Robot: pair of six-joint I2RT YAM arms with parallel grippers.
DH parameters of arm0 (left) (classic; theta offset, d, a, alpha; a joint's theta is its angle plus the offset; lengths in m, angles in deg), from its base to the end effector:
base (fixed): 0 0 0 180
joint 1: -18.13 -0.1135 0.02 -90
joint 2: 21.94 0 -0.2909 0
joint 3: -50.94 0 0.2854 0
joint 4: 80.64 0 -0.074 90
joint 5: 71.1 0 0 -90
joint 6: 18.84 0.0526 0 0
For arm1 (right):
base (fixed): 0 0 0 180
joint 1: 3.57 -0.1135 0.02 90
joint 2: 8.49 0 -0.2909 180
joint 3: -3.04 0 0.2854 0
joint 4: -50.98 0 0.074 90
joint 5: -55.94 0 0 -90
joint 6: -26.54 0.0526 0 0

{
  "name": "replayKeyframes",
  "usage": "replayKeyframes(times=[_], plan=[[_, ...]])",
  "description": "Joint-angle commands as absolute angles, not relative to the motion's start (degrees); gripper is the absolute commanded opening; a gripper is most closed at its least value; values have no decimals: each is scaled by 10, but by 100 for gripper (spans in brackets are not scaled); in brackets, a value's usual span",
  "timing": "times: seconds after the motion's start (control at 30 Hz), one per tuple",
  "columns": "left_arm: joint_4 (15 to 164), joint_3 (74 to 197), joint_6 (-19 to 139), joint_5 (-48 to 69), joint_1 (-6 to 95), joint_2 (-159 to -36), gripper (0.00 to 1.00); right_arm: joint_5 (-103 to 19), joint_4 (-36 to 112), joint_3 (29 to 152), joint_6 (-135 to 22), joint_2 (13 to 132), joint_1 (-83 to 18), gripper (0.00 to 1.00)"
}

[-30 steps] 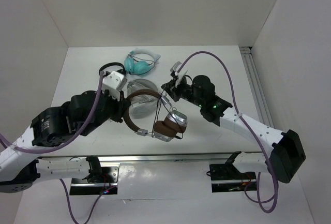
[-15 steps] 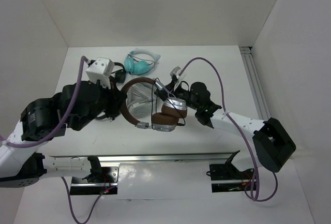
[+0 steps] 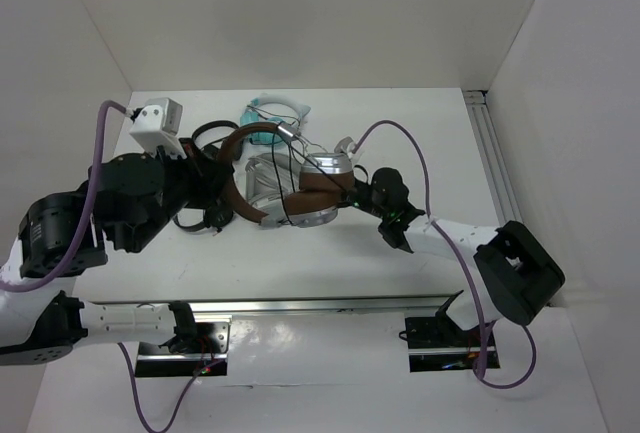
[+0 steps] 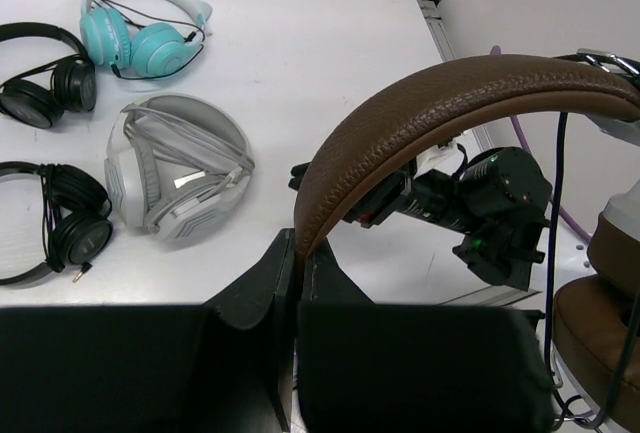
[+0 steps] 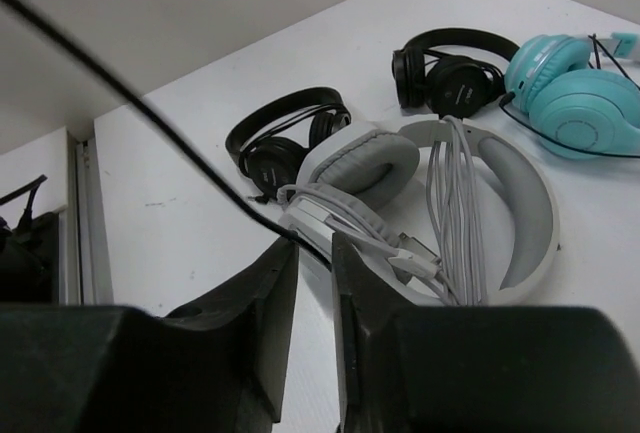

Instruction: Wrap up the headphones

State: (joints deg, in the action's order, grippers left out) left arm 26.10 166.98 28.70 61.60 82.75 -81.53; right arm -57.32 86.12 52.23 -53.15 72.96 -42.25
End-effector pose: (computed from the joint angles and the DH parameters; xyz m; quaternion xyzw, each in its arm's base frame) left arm 0.0915 -0.1097 0.5697 -0.0693 0.7755 -0.2729 0.5650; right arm 0.2526 0.2289 0.2550 -0.3070 0.6186 0.4207 0.5883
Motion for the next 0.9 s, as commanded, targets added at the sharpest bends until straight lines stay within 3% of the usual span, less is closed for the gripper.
replayKeyframes(times=[0.0, 0.13, 0.57, 0.87], plan=[[335, 1679, 260, 623, 829, -824, 0, -574, 926, 527, -518, 742, -421, 29], [341, 1679, 255, 612, 829, -829, 0, -564, 912, 539, -523, 763, -421, 35], [341, 1685, 255, 594, 829, -819, 0, -571, 978, 576, -503, 861, -426, 36], [341, 1669, 255, 590, 829, -807, 0, -504, 987, 473, -497, 706, -437, 38]])
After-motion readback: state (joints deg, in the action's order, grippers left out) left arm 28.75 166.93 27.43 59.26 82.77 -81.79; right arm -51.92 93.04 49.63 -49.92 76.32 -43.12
